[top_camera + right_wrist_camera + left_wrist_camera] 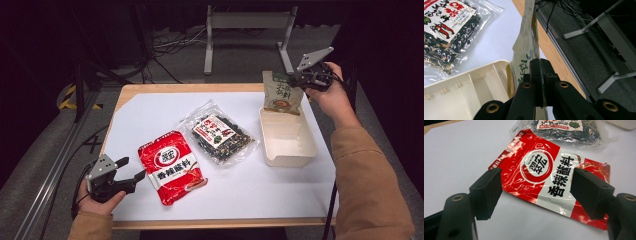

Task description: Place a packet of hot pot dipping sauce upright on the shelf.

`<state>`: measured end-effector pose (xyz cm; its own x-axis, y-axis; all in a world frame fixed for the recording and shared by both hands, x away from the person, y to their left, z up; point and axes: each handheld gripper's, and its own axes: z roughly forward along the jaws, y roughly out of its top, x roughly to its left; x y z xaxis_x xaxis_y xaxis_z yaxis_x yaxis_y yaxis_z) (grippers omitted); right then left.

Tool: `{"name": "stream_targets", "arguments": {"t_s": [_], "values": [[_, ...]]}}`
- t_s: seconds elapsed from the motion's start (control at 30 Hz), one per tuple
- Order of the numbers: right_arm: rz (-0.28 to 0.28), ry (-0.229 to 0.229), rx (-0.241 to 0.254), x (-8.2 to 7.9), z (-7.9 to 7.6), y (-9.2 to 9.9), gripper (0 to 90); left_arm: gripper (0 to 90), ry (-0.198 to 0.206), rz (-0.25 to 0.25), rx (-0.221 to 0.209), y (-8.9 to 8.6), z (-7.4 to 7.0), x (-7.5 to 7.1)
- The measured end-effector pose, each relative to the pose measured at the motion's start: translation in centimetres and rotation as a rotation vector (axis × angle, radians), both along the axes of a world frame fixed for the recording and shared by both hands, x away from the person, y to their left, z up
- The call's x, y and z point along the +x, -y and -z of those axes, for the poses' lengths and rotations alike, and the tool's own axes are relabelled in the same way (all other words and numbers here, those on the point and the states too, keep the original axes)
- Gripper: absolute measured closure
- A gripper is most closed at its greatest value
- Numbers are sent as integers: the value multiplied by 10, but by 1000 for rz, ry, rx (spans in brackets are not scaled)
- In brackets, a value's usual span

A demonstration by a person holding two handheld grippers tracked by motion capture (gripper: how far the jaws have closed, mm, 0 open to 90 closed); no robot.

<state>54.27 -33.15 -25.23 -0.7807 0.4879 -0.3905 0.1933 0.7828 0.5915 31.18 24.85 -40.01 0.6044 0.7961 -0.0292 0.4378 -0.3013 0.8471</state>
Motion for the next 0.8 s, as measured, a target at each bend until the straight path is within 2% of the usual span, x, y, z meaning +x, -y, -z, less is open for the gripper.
{"name": "stream_targets", "arguments": {"t_s": [0.5, 0.8], "values": [[-43, -25, -7, 1, 11, -13, 900, 258, -1, 4, -2, 1, 0, 2], [-42, -36, 2, 2, 21, -16, 900, 258, 1, 16, -2, 3, 0, 5]]}}
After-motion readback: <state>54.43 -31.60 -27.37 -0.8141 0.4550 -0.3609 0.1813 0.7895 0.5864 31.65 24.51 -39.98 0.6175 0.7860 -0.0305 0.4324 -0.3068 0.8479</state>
